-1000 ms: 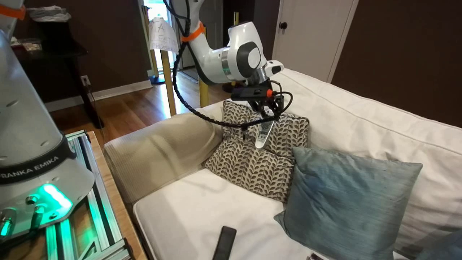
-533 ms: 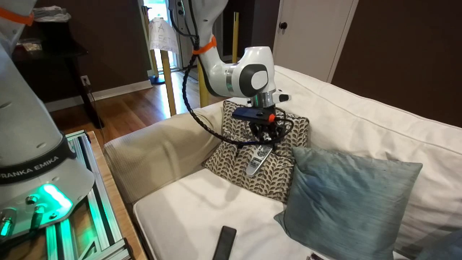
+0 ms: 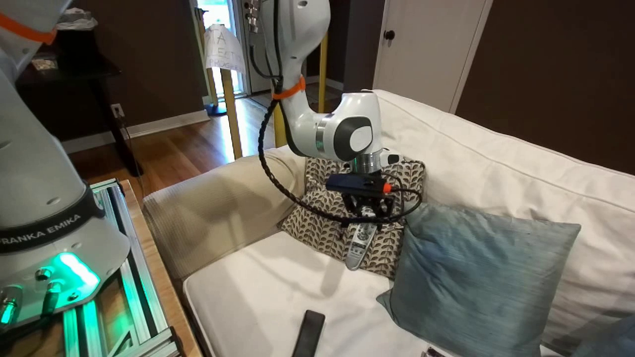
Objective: Put the grey remote on the seat of the chair
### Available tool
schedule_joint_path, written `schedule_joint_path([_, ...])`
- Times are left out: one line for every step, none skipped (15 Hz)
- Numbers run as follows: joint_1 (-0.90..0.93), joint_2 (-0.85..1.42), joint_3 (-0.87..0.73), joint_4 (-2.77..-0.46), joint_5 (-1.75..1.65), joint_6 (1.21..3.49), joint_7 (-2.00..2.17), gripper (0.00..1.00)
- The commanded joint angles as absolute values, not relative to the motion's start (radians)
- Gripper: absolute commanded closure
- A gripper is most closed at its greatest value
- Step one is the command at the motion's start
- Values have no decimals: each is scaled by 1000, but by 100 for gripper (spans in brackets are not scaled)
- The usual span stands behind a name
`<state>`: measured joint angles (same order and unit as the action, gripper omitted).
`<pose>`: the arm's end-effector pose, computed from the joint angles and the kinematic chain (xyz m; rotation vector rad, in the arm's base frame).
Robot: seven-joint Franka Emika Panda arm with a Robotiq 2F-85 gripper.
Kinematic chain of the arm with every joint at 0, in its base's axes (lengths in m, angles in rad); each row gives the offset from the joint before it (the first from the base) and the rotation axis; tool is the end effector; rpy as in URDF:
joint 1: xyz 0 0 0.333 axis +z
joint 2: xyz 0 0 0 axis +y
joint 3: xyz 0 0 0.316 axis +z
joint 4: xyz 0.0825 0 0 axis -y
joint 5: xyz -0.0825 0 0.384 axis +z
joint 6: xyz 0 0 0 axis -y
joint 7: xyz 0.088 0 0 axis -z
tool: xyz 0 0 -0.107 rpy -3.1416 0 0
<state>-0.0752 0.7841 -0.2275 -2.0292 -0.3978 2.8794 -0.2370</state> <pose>0.5566 -0.1559 0.0666 2.8099 0.5518 -0.0267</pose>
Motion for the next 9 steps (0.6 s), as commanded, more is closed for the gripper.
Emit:
schedule_joint_path([-63, 855, -258, -2014, -433, 2934, -253, 71])
schedule_joint_path([-56, 874, -272, -2014, -436, 2950, -244, 71])
schedule_joint_path([-51, 892, -285, -2014, -436, 2964, -234, 71])
schedule_joint_path([-44, 910, -300, -2015, -434, 2978, -227, 71])
schedule_joint_path([-38, 929, -318, -2016, -432, 2992, -221, 71])
schedule_joint_path([-36, 947, -331, -2016, -426, 3001, -218, 71])
schedule_joint_path([-27, 965, -351, -2014, -423, 3004, -210, 71])
schedule_joint_path([-24, 986, -363, -2009, -419, 3007, -205, 71])
schedule_joint_path([-22, 1004, -374, -2004, -415, 3007, -202, 71])
